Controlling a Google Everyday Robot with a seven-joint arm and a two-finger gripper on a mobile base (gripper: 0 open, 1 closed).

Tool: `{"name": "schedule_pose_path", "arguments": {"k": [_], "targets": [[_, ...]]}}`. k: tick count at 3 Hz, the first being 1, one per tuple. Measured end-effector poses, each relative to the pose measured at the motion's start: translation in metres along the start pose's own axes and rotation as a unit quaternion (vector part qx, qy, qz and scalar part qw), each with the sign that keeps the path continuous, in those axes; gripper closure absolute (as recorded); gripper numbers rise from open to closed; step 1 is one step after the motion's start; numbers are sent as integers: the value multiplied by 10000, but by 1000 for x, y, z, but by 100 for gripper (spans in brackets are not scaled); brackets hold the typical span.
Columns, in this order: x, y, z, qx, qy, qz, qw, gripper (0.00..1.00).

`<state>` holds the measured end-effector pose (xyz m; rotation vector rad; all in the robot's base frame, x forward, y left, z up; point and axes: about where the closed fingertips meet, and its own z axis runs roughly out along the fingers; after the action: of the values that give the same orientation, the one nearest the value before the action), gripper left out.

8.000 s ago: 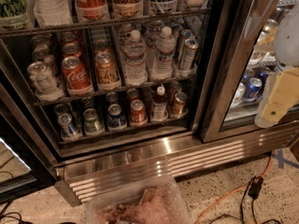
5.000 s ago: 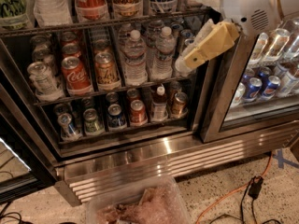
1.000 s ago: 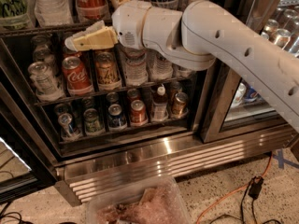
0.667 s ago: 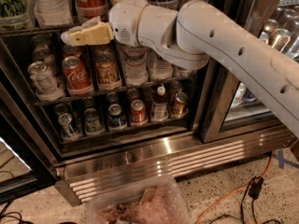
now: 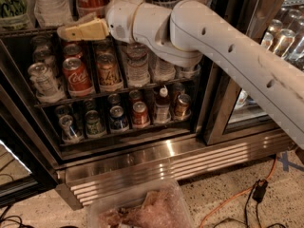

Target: Pick coke can from top shelf of fridge

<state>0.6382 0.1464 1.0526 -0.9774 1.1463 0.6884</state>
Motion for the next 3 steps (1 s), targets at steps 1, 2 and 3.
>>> {"name": "schedule_pose_path", "arguments": {"k": [1, 2, 3], "targets": [[2, -23, 17, 16, 6, 116, 9999, 0], [4, -28, 18, 8, 49, 156, 9999, 0], [10, -28, 23, -32, 90, 238, 9997, 19]]}}
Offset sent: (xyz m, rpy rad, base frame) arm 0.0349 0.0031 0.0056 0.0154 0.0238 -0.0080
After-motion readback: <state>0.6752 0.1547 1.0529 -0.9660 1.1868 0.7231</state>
